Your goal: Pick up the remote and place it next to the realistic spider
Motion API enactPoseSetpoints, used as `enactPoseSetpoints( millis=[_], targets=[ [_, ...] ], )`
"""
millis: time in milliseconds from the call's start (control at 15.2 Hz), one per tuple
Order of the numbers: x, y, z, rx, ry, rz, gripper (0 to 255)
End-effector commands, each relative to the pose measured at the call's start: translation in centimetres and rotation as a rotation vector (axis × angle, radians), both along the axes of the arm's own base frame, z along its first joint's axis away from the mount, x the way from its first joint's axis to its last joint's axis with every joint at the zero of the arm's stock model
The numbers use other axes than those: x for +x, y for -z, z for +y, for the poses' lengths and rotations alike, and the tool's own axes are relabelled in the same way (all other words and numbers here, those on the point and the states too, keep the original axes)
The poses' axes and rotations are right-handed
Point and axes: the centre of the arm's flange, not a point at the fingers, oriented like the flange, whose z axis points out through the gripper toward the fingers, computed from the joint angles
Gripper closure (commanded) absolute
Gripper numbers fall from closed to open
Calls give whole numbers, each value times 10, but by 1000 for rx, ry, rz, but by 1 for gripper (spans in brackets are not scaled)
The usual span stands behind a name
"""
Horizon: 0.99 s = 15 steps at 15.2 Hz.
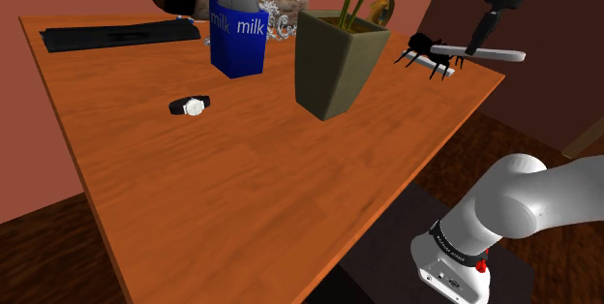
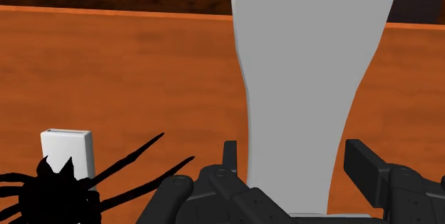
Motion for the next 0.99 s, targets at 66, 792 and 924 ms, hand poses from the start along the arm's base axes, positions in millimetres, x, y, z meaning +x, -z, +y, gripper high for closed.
enactPoseSetpoints(
  millis=[66, 792, 924],
  targets=[
    [-1, 15, 0, 0, 0, -1, 255],
    [-1, 74, 0, 0, 0, -1, 255],
    [-1, 84, 0, 0, 0, -1, 255]
  ],
)
